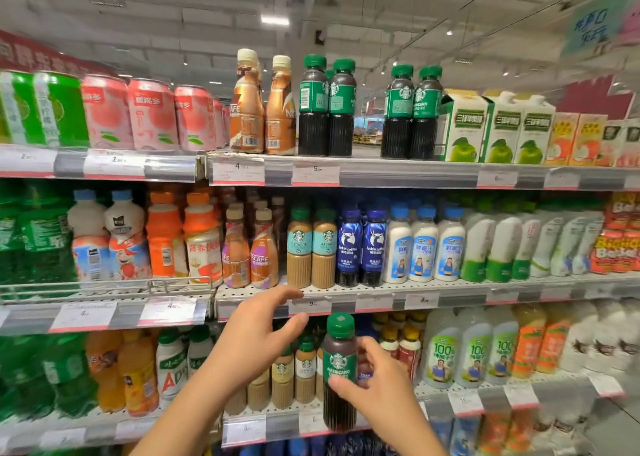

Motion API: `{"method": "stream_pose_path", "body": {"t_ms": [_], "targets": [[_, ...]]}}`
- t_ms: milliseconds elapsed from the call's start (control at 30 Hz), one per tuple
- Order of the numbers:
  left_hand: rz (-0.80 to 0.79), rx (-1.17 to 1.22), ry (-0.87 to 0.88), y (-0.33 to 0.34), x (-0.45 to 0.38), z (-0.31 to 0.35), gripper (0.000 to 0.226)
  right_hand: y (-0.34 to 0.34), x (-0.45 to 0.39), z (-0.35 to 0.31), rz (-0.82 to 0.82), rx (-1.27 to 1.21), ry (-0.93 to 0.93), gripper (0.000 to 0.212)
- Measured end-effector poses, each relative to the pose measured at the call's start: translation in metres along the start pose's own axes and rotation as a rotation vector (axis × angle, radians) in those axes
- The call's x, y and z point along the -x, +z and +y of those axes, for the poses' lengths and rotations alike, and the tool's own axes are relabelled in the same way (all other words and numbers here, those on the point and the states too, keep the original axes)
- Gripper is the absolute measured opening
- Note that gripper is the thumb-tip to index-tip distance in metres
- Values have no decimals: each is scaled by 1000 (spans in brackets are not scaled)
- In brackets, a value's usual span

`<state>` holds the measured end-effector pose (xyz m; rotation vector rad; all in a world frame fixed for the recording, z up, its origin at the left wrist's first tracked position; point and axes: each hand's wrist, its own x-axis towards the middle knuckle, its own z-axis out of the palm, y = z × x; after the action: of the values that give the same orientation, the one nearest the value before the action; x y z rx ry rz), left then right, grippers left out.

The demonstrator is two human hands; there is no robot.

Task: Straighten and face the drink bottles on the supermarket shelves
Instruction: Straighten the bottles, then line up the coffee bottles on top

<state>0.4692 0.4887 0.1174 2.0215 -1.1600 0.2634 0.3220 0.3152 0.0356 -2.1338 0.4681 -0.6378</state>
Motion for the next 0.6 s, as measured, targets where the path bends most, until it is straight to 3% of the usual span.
{"method": "stream_pose_path", "body": {"t_ms": [167,333,600], "targets": [[63,-130,168,-6,-30,18,56,-31,-18,-19,77,37,-53,46],[159,-423,297,-22,-94,52,70,-87,-56,-74,198,56,-175,43],[145,-576,236,-17,-159,76,74,-178,-145,-170,536,59,-356,36]]}}
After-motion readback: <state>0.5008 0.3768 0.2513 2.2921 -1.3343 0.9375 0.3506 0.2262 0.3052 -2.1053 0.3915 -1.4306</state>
